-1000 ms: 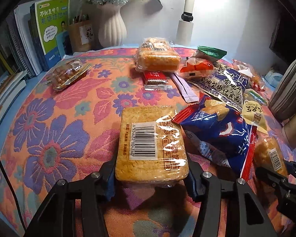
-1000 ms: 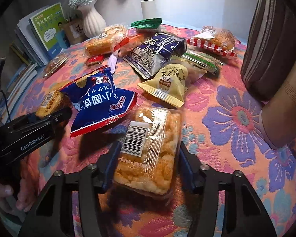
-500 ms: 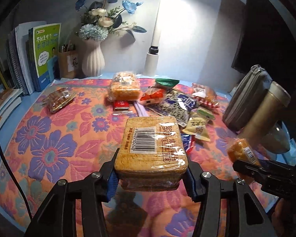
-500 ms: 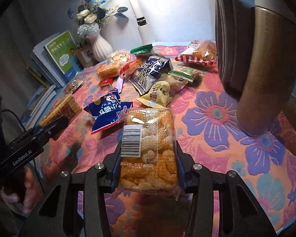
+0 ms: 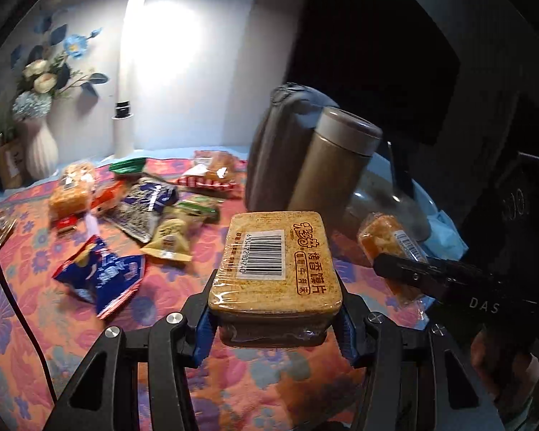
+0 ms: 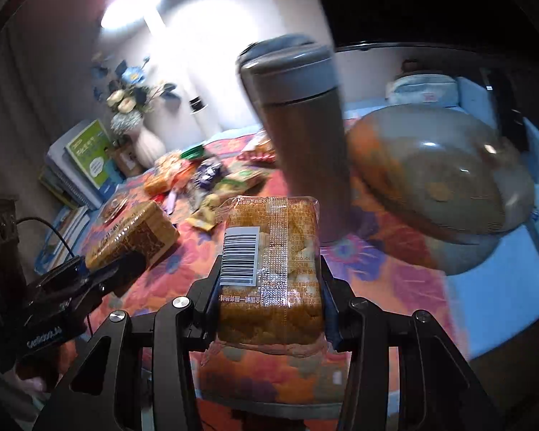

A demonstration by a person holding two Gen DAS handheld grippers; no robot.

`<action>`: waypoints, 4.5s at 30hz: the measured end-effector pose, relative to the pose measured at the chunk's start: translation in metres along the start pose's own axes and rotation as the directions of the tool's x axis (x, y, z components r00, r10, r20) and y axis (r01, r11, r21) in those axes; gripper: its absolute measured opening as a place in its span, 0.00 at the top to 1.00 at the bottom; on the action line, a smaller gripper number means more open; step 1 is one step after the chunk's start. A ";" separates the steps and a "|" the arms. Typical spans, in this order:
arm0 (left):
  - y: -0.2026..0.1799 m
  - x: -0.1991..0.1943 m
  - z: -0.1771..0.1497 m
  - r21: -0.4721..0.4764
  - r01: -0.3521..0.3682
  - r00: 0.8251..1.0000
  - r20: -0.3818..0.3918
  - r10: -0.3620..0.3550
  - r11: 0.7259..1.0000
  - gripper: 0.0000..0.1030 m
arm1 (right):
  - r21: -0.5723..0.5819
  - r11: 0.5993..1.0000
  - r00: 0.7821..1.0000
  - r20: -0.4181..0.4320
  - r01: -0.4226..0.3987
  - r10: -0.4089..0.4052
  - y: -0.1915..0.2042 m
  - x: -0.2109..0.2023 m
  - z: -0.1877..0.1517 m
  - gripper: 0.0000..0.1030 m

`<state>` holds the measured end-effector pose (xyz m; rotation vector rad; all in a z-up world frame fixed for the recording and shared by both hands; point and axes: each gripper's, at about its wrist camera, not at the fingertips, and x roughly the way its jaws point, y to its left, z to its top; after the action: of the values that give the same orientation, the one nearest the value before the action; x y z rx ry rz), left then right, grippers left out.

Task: Organize snacks
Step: 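Carry the cake with the left tool while the right tool carries the puffed-snack bag to the glass bowl, then open both tools to drop the cake and snack bag into the bowl, then grasp the stick-biscuit bag with the left tool while the right tool grasps the blue chip bag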

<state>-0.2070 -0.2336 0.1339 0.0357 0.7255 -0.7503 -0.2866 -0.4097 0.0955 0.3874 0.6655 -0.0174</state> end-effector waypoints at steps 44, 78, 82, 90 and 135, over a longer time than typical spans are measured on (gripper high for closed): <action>-0.171 0.129 0.075 0.209 0.045 0.996 0.065 -0.059 0.977 0.26 | 0.232 0.958 0.976 0.092 0.171 -0.196 -0.179 -0.027 0.077 0.43; 0.160 -0.080 -0.016 -0.138 -0.409 0.897 0.117 0.425 0.902 0.26 | -0.210 0.978 0.993 -0.114 -0.017 -0.007 0.111 0.081 0.018 0.43; 0.188 -0.066 -0.027 -0.195 -0.395 0.907 0.074 0.415 0.898 0.26 | -0.246 0.969 0.995 -0.102 -0.008 -0.018 0.126 0.106 0.016 0.43; 0.230 -0.026 -0.039 -0.255 -0.368 0.924 0.009 0.383 0.894 0.26 | -0.253 0.966 0.998 -0.059 -0.050 0.037 0.115 0.150 0.006 0.43; 0.479 0.041 0.032 -0.531 -0.522 0.851 -0.264 0.455 0.668 0.14 | -0.417 0.874 0.932 -0.350 -0.249 0.099 0.202 0.251 0.008 0.18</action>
<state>0.1355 0.0881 0.0285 -0.2891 0.9791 0.0265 -0.0553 -0.1980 0.0190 -0.0113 0.9258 0.3812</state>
